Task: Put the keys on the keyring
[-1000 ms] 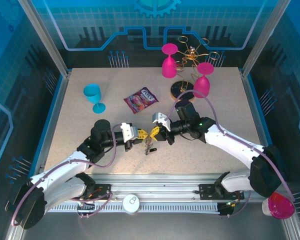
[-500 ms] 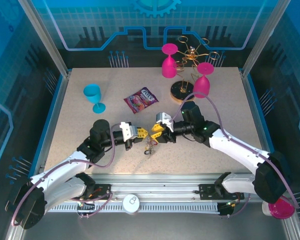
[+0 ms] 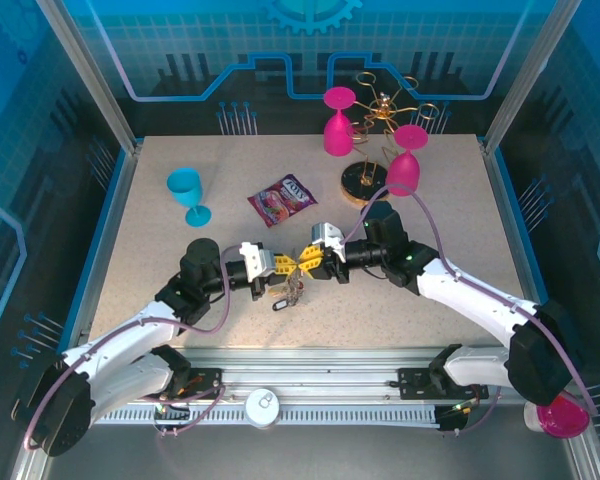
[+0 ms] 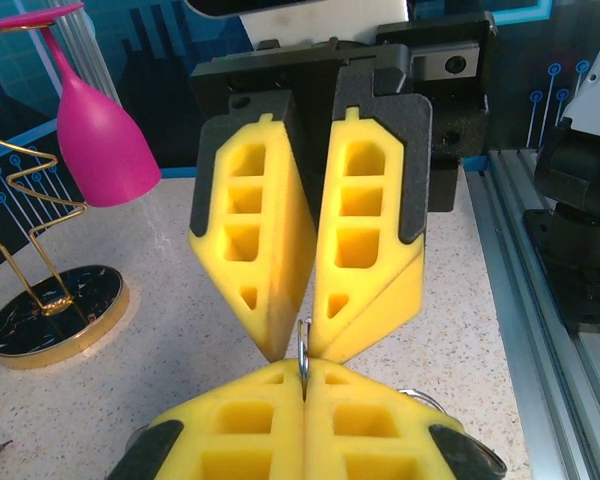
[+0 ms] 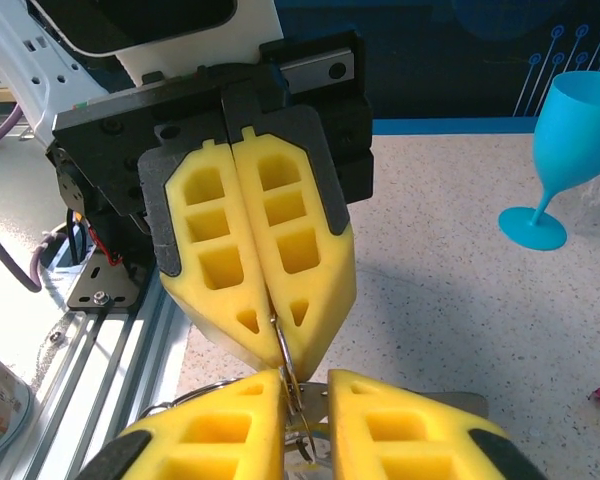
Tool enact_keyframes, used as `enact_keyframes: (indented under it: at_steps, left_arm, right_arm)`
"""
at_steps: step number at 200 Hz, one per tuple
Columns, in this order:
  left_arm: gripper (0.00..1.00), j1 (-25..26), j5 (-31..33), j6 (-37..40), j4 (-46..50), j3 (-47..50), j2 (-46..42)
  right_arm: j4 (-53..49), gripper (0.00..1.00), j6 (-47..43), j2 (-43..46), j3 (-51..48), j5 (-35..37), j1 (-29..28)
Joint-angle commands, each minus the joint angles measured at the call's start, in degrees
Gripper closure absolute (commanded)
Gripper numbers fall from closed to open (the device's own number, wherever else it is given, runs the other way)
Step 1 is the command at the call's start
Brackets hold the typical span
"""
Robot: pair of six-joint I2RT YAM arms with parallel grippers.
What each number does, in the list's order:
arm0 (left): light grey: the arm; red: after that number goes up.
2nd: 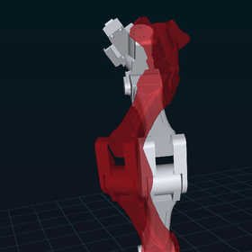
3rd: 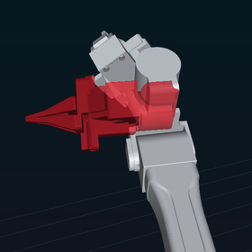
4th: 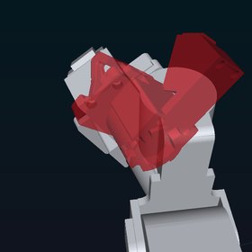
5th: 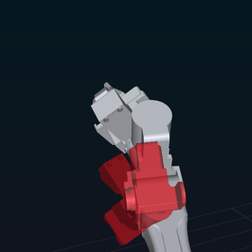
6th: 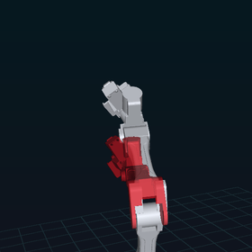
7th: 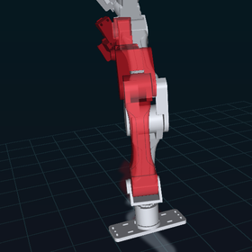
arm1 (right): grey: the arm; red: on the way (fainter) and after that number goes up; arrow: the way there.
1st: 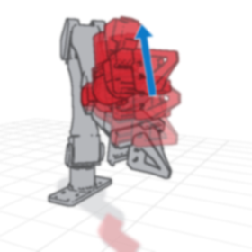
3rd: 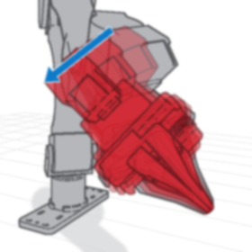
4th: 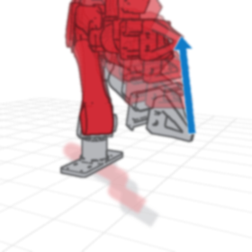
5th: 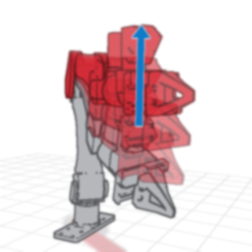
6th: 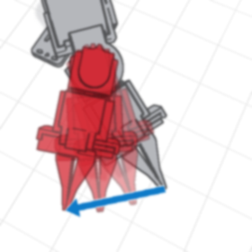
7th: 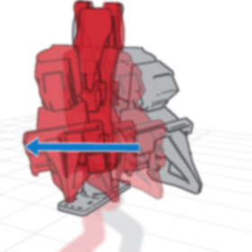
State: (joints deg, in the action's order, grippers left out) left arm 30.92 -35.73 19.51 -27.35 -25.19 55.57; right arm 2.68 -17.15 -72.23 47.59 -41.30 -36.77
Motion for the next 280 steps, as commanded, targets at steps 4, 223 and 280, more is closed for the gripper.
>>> enact_keyframes:
  at_steps: [4,223,280]
  left_arm:
    - [1.0,0.3,-2.7,-1.9,-5.7,0.6,0.1]
    - [1.0,0.2,3.6,9.1,17.3,-7.0,-0.9]
    - [1.0,0.3,-0.2,7.7,10.9,-4.0,-1.8]
  right_arm:
    - [1.2,0.86,-0.6,-1.0,1.0,-1.5,-0.8]
    - [-22.5,0.66,-10.8,-0.3,14.3,5.4,-1.7]
    - [-15.5,0.61,-5.2,-0.6,8.0,2.5,-0.1]
